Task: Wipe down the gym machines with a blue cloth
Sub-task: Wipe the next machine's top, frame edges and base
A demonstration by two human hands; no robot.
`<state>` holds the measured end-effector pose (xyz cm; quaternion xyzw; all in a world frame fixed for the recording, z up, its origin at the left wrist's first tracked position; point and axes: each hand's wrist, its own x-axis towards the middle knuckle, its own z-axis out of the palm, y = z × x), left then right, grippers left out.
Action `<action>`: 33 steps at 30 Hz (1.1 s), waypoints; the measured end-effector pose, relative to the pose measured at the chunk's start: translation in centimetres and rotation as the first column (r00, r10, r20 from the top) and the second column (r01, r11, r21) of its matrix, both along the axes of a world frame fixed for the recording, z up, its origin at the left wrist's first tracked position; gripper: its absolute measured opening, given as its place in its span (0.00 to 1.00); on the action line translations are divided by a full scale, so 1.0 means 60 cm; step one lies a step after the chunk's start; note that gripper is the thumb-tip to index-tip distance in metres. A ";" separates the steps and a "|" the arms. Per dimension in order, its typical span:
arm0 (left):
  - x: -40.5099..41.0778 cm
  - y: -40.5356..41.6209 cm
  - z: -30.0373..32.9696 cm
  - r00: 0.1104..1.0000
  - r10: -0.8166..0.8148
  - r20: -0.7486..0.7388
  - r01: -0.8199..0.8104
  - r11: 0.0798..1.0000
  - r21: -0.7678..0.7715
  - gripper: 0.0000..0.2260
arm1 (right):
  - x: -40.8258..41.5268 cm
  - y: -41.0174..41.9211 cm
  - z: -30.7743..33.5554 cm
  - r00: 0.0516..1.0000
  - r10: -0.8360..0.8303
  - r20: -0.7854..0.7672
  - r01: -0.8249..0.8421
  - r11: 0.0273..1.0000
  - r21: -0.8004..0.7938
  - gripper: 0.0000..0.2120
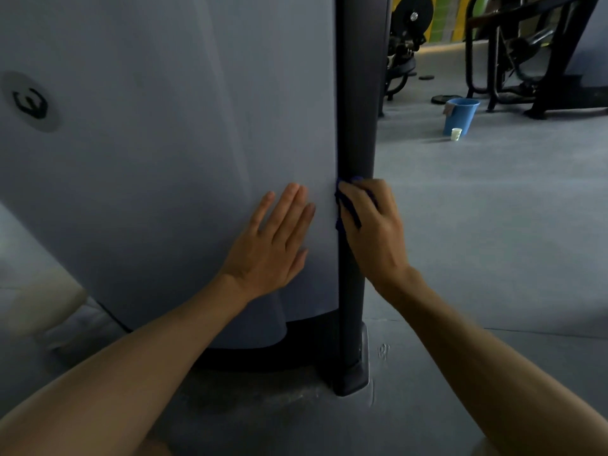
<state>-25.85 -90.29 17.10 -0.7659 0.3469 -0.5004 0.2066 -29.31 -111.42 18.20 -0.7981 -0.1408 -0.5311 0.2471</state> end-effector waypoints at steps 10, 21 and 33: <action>0.012 -0.005 -0.031 0.999 -0.034 0.033 0.036 0.999 -0.040 0.33 | -0.017 -0.012 -0.164 0.992 -0.007 -0.128 -0.005 0.996 -0.092 0.17; -0.001 0.006 -0.119 0.998 -0.037 -0.047 0.040 0.996 0.080 0.32 | 0.005 0.006 -0.054 0.998 0.016 0.066 -0.020 0.998 0.060 0.13; -0.031 0.029 -0.274 0.985 -0.038 -0.168 0.079 0.965 0.249 0.33 | -0.025 -0.015 -0.249 0.989 0.033 -0.142 -0.039 0.998 -0.044 0.12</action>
